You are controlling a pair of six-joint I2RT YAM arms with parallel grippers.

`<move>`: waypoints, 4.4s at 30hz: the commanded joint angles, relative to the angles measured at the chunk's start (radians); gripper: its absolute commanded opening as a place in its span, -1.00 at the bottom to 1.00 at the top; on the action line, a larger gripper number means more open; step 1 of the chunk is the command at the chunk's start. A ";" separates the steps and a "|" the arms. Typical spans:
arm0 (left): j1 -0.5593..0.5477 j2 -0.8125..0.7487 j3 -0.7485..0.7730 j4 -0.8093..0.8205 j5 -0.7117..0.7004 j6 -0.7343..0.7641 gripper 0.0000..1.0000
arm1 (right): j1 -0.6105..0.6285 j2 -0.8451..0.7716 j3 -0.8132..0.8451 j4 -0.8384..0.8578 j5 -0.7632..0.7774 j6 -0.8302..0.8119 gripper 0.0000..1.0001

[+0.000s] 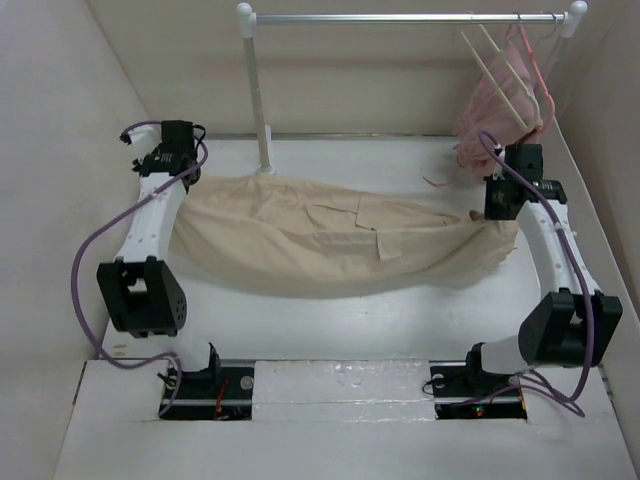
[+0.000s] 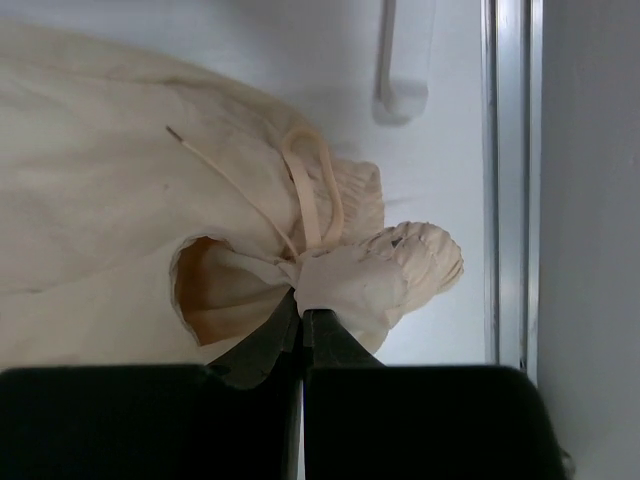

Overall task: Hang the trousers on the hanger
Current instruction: Fold the trousers at the center of the board.

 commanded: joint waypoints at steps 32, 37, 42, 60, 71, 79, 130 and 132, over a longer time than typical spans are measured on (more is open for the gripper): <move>0.049 0.645 0.660 0.025 0.136 0.110 0.84 | -0.045 0.486 0.262 0.387 -0.284 0.129 0.71; 0.059 0.379 0.281 0.120 0.248 0.011 0.97 | -0.054 0.279 0.071 0.437 -0.342 0.151 0.71; 0.157 0.097 -0.171 0.297 0.391 -0.031 0.98 | -0.041 0.127 -0.130 0.481 -0.445 0.149 0.72; 0.335 0.052 -0.534 0.565 0.963 -0.143 -0.05 | 0.162 -0.137 -0.477 0.532 -0.567 0.100 -0.15; 0.335 0.261 -0.470 0.535 0.964 -0.197 0.13 | 0.213 -0.172 -0.519 0.515 -0.524 0.112 0.15; 0.335 0.288 -0.428 0.547 0.964 -0.214 -0.66 | -0.010 -0.142 -0.640 0.606 -0.520 0.289 0.60; 0.242 -0.267 -0.416 0.017 0.480 -0.174 0.17 | -0.498 -0.310 -0.591 0.234 -0.381 0.189 1.00; 0.179 -0.296 -0.393 0.059 0.528 -0.175 0.17 | -0.498 -0.326 -0.614 0.250 -0.320 0.208 1.00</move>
